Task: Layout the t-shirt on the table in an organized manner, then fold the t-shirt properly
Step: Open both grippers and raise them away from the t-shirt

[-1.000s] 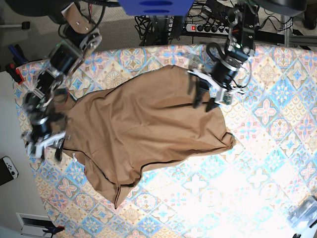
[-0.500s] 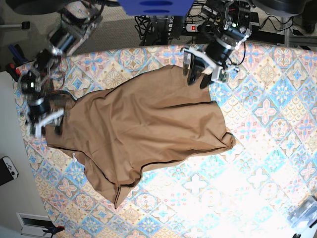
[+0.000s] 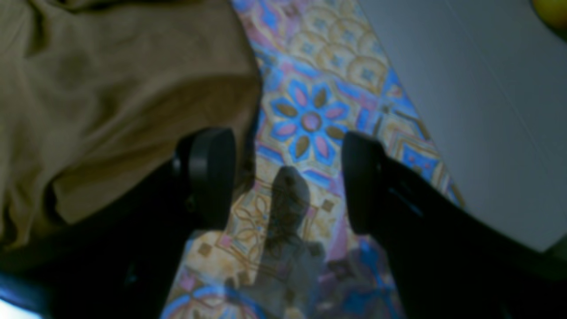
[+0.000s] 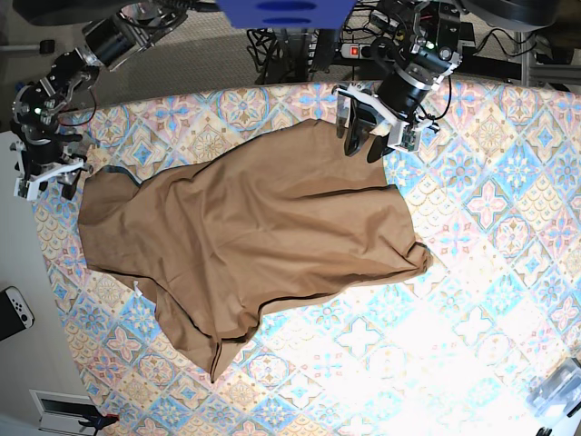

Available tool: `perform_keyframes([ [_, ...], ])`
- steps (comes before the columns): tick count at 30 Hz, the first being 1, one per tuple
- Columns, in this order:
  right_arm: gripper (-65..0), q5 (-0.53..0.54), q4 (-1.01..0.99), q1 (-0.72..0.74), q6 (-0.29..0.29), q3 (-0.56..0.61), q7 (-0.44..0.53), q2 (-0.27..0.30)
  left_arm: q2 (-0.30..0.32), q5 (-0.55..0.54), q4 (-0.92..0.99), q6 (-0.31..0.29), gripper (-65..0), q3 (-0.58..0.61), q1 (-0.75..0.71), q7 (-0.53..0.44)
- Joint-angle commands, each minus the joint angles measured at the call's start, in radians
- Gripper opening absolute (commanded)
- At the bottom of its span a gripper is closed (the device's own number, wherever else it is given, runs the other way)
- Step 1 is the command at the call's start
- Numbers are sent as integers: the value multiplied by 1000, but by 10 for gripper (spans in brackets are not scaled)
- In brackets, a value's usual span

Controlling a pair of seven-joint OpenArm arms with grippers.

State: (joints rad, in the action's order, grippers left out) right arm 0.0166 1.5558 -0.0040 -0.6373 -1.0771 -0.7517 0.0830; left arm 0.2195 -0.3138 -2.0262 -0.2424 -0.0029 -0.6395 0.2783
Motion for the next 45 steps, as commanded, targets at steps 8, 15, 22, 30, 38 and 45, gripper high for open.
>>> perform_keyframes([
  [8,-286,27,-31,25,-9,4,45,18,4,-5,-20,-10,-410,-3,-1,-21],
  [15,-286,27,-223,25,-14,2,47,18,4,-5,-20,-10,-410,-22,-6,-21],
  [22,-286,29,-269,26,-61,1,44,18,4,-5,-20,-10,-410,-26,-7,-21],
  [30,-373,27,-315,26,-61,7,39,18,4,-5,-20,-8,-410,-22,-10,-21],
  [38,-650,23,-315,26,-61,7,36,18,4,-3,-40,-12,-411,-16,-36,-21],
  [45,-650,21,-314,26,-61,7,36,18,-4,-35,-37,-12,-411,-73,-56,-23],
])
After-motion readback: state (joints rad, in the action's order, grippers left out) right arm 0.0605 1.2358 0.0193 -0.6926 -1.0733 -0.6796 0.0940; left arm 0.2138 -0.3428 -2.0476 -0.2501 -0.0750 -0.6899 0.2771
